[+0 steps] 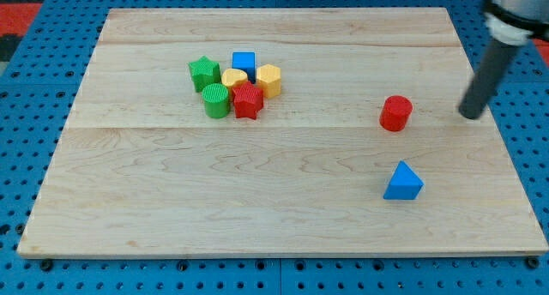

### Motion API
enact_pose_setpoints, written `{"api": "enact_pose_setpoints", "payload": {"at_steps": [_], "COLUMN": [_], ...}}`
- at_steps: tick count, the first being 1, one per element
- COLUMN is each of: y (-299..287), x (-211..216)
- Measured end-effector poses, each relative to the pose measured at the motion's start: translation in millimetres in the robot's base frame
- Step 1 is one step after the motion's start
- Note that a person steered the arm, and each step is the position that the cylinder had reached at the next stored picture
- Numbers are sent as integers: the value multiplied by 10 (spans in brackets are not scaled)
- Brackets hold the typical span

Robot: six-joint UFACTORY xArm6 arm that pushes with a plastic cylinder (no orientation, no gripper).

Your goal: Push the red circle to the center of the board

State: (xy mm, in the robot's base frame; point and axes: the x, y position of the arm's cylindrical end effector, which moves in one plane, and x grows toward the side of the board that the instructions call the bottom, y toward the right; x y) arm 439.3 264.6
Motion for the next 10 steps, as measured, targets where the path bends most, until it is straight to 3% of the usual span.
{"api": "enact_pose_setpoints", "payload": {"at_steps": [1,2,3,4,5,6,7,8,10], "y": [-625,-954,-696,349,-364,-1470,-1137,-864,-2229], "x": [-107,-531,-558,-302,-114,-396,-376,-26,-296]}}
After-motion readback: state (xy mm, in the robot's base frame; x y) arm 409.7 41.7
